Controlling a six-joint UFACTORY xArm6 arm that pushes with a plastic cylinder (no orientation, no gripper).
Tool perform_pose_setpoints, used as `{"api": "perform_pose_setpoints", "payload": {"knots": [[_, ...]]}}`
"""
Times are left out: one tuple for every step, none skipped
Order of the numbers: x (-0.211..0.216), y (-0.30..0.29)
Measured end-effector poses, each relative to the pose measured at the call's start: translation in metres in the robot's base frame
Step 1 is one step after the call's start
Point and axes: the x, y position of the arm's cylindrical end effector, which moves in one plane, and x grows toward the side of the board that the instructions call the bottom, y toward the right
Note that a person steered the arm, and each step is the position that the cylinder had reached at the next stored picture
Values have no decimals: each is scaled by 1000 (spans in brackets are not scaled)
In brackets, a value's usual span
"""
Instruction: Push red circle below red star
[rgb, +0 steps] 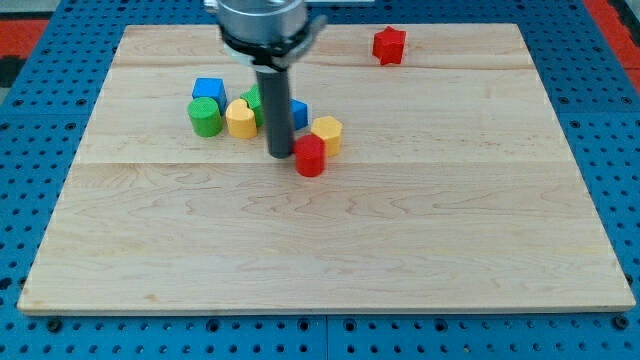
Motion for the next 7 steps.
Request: {"api": "perform_pose_setpoints", "payload": {"knots": [[28,6],[30,50],[29,74],[-6,77],[-43,76],[-64,80],[-78,86]]}}
